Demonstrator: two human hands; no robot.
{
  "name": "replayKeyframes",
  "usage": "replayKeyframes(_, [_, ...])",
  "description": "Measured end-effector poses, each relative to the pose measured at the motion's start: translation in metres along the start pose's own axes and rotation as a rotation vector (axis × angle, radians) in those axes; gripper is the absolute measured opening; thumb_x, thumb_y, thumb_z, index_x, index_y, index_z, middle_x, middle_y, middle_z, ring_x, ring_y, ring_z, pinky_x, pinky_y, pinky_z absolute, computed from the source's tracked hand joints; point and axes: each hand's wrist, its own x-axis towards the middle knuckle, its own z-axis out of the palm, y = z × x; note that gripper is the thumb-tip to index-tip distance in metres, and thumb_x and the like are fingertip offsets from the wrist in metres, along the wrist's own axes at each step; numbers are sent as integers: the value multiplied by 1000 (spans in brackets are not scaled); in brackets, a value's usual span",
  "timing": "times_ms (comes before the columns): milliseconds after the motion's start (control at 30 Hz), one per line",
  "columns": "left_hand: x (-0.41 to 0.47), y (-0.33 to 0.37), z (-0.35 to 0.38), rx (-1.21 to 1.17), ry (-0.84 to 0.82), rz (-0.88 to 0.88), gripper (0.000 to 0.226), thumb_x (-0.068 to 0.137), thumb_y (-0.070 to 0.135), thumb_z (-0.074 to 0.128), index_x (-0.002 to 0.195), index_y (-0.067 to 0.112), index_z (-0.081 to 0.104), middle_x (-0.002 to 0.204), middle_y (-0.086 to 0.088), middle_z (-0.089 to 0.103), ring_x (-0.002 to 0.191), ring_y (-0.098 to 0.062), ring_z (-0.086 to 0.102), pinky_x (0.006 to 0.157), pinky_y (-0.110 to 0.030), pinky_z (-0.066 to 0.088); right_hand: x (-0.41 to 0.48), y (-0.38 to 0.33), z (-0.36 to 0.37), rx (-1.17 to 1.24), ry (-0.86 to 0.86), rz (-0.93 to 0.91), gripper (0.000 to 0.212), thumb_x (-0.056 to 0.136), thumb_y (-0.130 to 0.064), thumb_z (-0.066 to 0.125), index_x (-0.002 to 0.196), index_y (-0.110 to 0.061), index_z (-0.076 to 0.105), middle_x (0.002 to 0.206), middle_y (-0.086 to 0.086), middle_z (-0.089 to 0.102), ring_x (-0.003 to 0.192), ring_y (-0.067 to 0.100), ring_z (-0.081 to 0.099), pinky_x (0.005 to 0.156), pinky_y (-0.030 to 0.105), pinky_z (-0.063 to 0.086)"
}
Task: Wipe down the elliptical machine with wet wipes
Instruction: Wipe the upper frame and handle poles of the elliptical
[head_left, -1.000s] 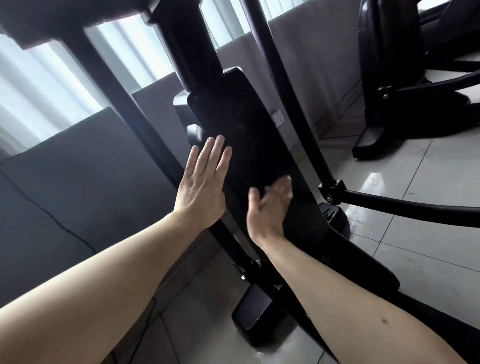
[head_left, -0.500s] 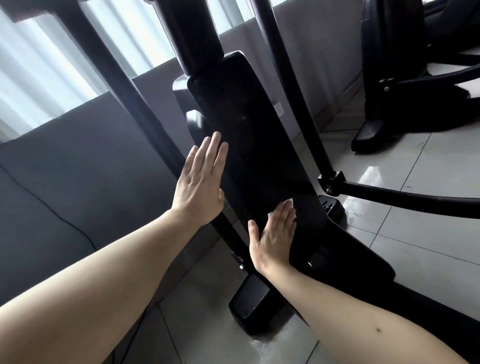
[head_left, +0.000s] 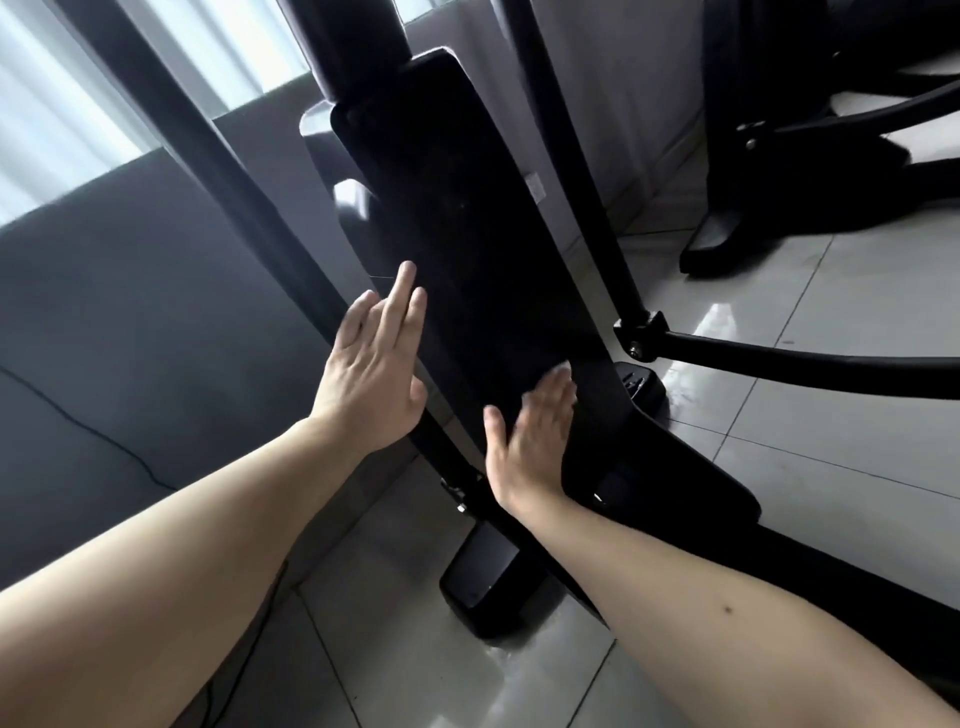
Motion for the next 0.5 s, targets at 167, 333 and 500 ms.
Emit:
replayKeyframes(167, [-1, 11, 0, -35, -1, -50, 97, 73, 12, 66, 158, 2, 20, 170, -12, -3, 149, -27, 25, 128, -43, 6, -1, 35, -8, 67, -139, 355, 90, 105, -60, 25, 157, -1, -17, 167, 18, -23, 157, 30, -13, 128, 42, -5])
replayKeyframes(333, [-5, 34, 0, -126, 31, -31, 99, 75, 11, 66, 160, 6, 16, 170, -9, 0, 153, -27, 14, 128, -45, 5, 10, -22, -26, 182, -33, -16, 82, 108, -52, 26, 158, -6, -20, 166, 10, -29, 154, 22, -26, 125, 35, -15])
replayKeyframes(500, [-7, 43, 10, -111, 18, 2, 92, 75, 13, 68, 158, 5, 27, 170, -9, 7, 154, -24, 14, 128, -42, 6, 24, -43, -31, 145, 8, -255, 75, 103, -43, 20, 160, -13, -20, 166, 2, -31, 152, 14, -31, 124, 34, -18])
